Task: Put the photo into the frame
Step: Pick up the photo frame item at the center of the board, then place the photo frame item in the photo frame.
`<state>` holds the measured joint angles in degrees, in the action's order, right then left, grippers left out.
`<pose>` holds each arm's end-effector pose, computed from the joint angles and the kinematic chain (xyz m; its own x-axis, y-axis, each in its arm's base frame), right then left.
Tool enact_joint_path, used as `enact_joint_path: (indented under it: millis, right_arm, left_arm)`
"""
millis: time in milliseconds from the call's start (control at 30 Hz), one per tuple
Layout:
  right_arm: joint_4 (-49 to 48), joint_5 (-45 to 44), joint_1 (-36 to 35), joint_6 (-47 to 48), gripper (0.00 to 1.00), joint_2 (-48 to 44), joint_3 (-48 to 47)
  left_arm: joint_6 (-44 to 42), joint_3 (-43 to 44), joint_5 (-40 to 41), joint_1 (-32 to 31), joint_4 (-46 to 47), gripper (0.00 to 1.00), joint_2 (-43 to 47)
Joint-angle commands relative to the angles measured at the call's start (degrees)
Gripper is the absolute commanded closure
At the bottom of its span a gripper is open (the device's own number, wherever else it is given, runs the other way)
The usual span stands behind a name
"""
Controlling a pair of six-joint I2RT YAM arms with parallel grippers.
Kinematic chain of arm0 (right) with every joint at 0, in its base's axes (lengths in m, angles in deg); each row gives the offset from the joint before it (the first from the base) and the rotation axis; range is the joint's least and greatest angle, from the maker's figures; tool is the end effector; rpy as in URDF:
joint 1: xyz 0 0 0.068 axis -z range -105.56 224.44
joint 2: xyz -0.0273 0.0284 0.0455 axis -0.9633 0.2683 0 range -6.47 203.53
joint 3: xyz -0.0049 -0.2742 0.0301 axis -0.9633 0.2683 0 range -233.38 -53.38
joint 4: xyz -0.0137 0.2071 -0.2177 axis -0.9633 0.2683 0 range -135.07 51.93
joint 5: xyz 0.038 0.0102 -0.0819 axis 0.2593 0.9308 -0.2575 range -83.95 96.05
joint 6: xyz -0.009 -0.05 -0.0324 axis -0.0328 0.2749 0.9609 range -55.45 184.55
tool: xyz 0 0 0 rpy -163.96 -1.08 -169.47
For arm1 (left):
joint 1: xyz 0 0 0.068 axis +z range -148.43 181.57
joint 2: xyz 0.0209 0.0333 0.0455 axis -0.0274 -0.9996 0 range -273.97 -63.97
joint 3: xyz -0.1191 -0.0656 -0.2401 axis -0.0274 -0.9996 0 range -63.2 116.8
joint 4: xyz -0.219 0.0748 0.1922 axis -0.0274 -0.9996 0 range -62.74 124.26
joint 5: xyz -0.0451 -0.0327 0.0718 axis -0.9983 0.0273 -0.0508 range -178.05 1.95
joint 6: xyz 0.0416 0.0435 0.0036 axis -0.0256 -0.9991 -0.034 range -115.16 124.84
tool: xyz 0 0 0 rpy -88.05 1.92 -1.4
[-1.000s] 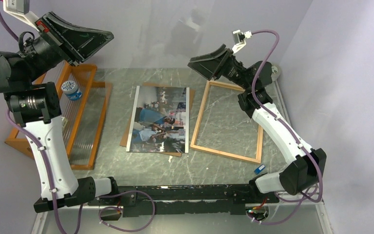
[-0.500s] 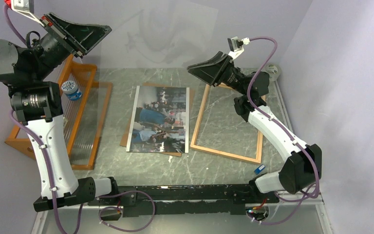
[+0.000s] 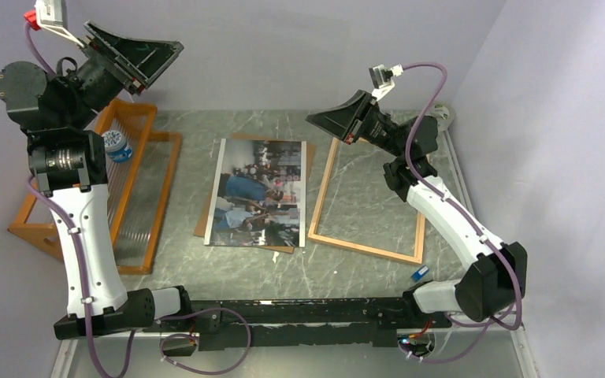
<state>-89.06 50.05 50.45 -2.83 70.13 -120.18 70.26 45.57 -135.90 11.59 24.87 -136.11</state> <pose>0.2968 0.1659 0.4433 -0.5571 0.4788 -0.6786 -0.7883 -0.0479 0.6134 0.2271 0.0064 0.6345 -0.2966 -0.6721 -0.6784 0.6313 0.3950 -0.6674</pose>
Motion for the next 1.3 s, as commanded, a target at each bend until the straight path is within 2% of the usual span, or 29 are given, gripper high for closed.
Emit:
enact_joint_path:
  millis: [0, 67, 167, 267, 367, 467, 600, 767, 933, 1100, 1267]
  right_arm:
    - [13.7, -2.1, 2.9, 5.1, 1.0, -2.5, -1.5]
    - [21.5, -3.4, 4.6, 7.0, 1.0, -2.6, -1.9]
    - [33.3, -5.6, 7.4, 9.1, 1.0, -1.2, -2.1]
    - [41.8, -5.7, 10.3, 8.9, 1.0, 1.6, -1.6]
    - [48.7, -6.1, 13.1, 11.9, 1.0, 4.8, -1.2]
    - [53.1, -6.2, 17.6, 17.4, 1.0, 9.5, -0.2]
    - [60.1, -5.9, 23.3, 29.3, 1.0, 16.8, -0.6]
    - [64.5, -7.8, 28.9, 39.5, 1.0, 22.9, -2.3]
    - [71.1, -9.8, 32.1, 45.9, 1.0, 27.2, -7.0]
    - [72.1, -11.8, 35.5, 49.4, 1.0, 26.5, -5.9]
    - [73.1, -11.1, 36.7, 53.8, 1.0, 26.1, -5.5]
  left_arm:
    - [-8.2, -3.5, 4.8, 0.0, -8.4, 0.23, 2.1]
    - [-12.7, -5.1, 7.0, 0.0, -13.7, 0.15, 2.0]
    - [-17.9, -7.9, 10.0, 0.0, -19.9, 0.1, 0.9]
    - [-20.9, -12.1, 11.7, 0.0, -23.3, 0.09, -1.5]
    - [-23.3, -15.5, 9.7, -0.2, -24.4, 0.09, -5.1]
    - [-25.7, -19.1, 10.8, -2.4, -22.9, 0.1, -9.0]
    - [-29.6, -19.6, 12.9, -8.1, -22.7, 0.1, -16.9]
    - [-32.4, -13.9, 13.0, -16.3, -23.2, 0.14, -30.6]
    - [-31.7, -6.9, 10.1, -21.6, -21.6, 0.16, -43.1]
    - [-33.0, 0.2, 8.5, -25.3, -22.3, 0.15, -53.3]
    - [-34.6, 7.3, 5.3, -27.7, -23.0, 0.19, -61.1]
